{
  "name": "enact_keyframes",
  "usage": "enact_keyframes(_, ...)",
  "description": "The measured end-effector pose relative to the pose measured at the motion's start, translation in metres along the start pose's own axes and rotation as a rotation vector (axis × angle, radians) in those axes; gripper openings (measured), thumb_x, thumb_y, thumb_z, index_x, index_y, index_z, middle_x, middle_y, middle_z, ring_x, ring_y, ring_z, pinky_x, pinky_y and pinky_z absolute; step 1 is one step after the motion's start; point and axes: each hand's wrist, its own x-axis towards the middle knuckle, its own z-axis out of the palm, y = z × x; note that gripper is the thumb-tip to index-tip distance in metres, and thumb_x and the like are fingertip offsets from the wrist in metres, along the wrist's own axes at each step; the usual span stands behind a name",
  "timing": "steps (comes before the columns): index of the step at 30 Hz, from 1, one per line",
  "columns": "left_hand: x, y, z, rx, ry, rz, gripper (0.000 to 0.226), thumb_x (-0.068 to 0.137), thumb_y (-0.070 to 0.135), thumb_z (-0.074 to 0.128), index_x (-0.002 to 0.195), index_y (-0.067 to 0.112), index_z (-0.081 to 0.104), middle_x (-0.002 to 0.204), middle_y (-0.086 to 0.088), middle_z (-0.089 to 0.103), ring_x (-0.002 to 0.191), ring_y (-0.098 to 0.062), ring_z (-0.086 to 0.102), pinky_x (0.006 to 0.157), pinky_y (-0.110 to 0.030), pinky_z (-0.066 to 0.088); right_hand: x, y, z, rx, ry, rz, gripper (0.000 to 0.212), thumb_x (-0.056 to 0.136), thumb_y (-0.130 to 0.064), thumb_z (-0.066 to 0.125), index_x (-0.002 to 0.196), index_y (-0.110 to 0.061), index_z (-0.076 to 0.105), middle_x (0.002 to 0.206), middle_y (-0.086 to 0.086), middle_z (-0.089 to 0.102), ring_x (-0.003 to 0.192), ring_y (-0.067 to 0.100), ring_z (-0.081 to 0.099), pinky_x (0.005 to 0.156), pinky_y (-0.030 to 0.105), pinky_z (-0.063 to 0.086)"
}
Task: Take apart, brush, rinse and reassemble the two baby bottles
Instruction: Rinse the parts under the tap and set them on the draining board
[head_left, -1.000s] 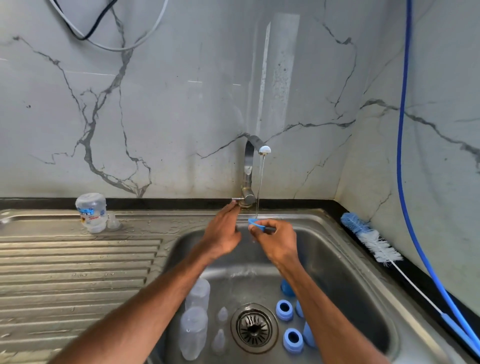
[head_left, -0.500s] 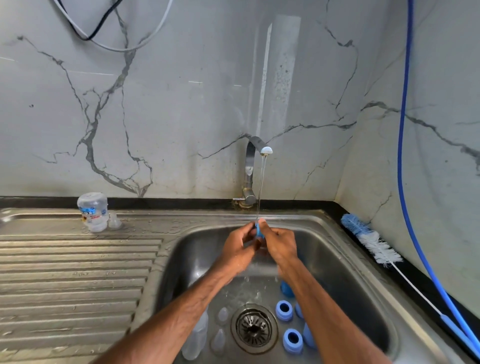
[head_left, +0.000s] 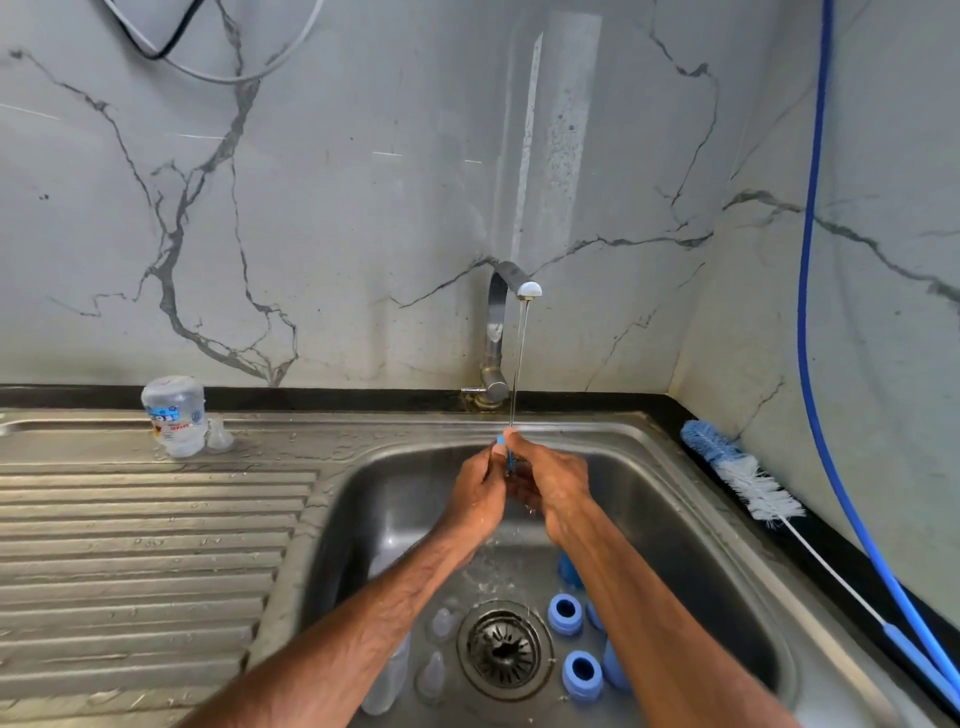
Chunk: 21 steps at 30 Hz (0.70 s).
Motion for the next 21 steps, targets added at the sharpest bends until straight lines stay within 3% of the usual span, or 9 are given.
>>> enact_keyframes(2,-0.003,0.002,0.002,0.022,-0.044,0.053,0.032,0.112,0.019,0.035,0.116,0.007,0.065,0.101,-0.013,0.074,0.092,-0.027,0.071,0.091,-0.054,0.056,0.0,-0.001,0.001,0.019,0.007,0.022,0.03,0.085,-0.032,0.084,0.096,-0.004,0.077,0.087,0.013,0.08,0.076,0.023,0.078,0.057,0.028,0.059)
enact_keyframes(4,-0.004,0.004,0.002,0.073,-0.053,0.086,0.032,0.111,0.01,0.036,0.136,0.008,0.056,0.117,-0.016,0.07,0.108,-0.029,0.068,0.099,-0.05,0.054,0.003,0.0,0.001,0.009,0.004,0.042,0.028,0.093,-0.032,0.077,0.101,-0.006,0.076,0.091,0.012,0.08,0.08,0.023,0.078,0.058,0.028,0.058)
enact_keyframes(7,-0.005,0.009,0.0,0.211,0.037,0.186,0.041,0.108,0.007,0.044,0.148,0.014,0.051,0.14,-0.008,0.06,0.128,-0.014,0.056,0.108,-0.023,0.044,0.006,0.0,0.002,0.02,-0.018,0.102,0.023,0.103,-0.026,0.063,0.102,-0.006,0.074,0.088,0.013,0.08,0.077,0.023,0.078,0.058,0.03,0.058)
enact_keyframes(11,-0.006,0.019,0.0,0.266,0.118,0.384,0.032,0.098,0.004,0.063,0.126,0.017,0.072,0.122,0.0,0.068,0.111,-0.01,0.065,0.097,-0.024,0.051,0.007,-0.002,-0.001,0.188,-0.068,0.244,0.028,0.107,-0.014,0.047,0.1,-0.001,0.071,0.075,0.014,0.077,0.062,0.02,0.075,0.053,0.032,0.058)
enact_keyframes(15,-0.006,0.019,0.001,0.27,0.198,0.399,0.039,0.089,0.007,0.077,0.127,0.012,0.069,0.116,0.0,0.07,0.101,-0.006,0.066,0.086,-0.012,0.05,0.004,-0.005,-0.002,0.214,-0.122,0.289,0.032,0.108,-0.012,0.04,0.112,0.001,0.069,0.084,0.016,0.076,0.069,0.022,0.074,0.058,0.036,0.061)
enact_keyframes(18,-0.005,0.019,-0.006,0.324,0.169,0.406,0.041,0.09,0.013,0.078,0.129,0.007,0.066,0.11,-0.002,0.073,0.091,-0.005,0.066,0.081,-0.009,0.05,0.006,-0.002,0.0,-0.06,-0.027,0.125,0.026,0.106,-0.011,0.047,0.109,0.0,0.07,0.098,0.02,0.077,0.083,0.028,0.074,0.078,0.044,0.063)
enact_keyframes(21,-0.004,0.02,-0.011,0.49,0.083,0.468,0.031,0.095,0.003,0.066,0.126,0.006,0.067,0.107,-0.001,0.072,0.09,-0.01,0.065,0.084,-0.024,0.056,0.006,0.002,0.0,-0.26,0.035,-0.075,0.03,0.105,-0.034,0.058,0.1,-0.008,0.072,0.096,0.014,0.077,0.083,0.023,0.073,0.068,0.035,0.059)
